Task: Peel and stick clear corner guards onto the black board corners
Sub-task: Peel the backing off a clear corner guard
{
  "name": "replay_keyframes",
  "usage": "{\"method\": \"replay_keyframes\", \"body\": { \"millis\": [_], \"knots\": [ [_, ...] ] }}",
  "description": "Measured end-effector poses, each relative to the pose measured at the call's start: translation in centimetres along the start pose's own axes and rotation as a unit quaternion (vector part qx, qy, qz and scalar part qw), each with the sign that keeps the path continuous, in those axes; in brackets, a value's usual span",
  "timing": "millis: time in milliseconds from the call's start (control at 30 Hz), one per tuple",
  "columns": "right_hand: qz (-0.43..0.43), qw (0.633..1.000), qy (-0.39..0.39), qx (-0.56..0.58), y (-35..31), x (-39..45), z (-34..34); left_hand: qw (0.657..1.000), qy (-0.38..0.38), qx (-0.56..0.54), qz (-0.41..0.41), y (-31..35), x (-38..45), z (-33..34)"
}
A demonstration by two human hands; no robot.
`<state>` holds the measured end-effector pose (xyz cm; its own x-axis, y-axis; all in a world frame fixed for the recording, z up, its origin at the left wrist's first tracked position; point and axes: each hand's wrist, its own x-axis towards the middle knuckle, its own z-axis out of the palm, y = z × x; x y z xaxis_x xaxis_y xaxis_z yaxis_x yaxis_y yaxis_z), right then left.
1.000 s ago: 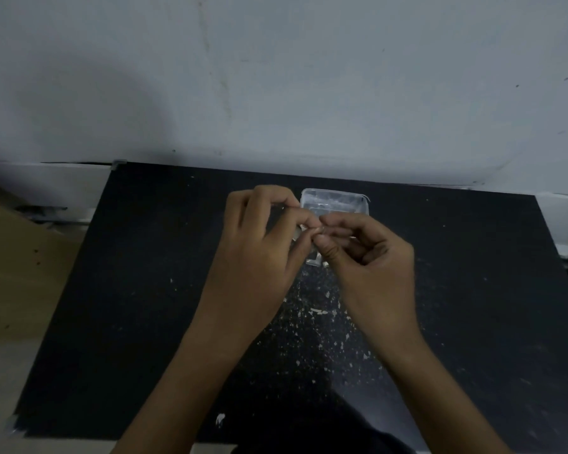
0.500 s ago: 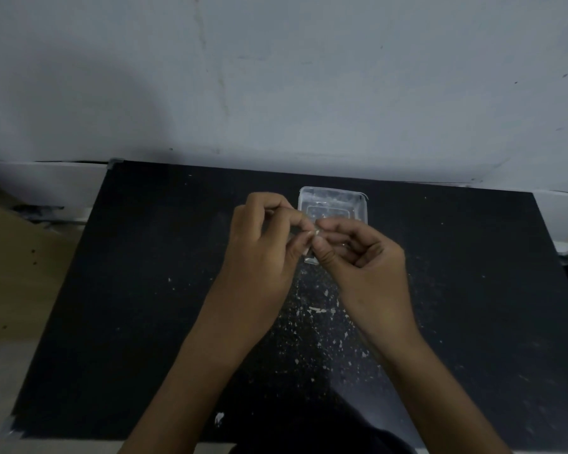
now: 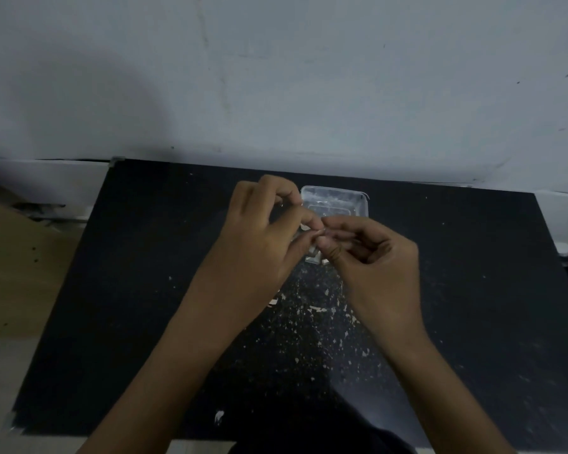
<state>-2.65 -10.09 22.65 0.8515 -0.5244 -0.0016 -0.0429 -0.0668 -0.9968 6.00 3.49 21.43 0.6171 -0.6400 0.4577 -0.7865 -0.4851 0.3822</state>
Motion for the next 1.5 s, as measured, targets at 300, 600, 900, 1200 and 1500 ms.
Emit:
{"method": "replay_keyframes", "body": {
  "millis": [300,600,900,1200,1500],
  "knots": [
    [-0.009,1.000,-0.004,-0.020,0.3,0.3,-0.6,0.998,-0.022,0.058,0.007,1.4,-0.4,1.3],
    [0.060,0.997,-0.022,0.030,0.8,0.1,-0.6,0.998,-0.049,-0.019,-0.034,1.2,-1.0,1.8],
    [0.106,0.991,-0.032,0.074,1.3,0.1,-0.4,0.988,-0.076,-0.115,-0.075,0.4,-1.2,1.4],
    [0.127,0.986,-0.041,0.100,1.8,0.2,-0.4,0.979,-0.092,-0.162,-0.085,-0.3,-1.0,1.0],
    [0.124,0.985,-0.044,0.106,2.1,0.4,-0.6,0.974,-0.070,-0.191,-0.102,-0.9,-0.7,0.2]
  ]
}}
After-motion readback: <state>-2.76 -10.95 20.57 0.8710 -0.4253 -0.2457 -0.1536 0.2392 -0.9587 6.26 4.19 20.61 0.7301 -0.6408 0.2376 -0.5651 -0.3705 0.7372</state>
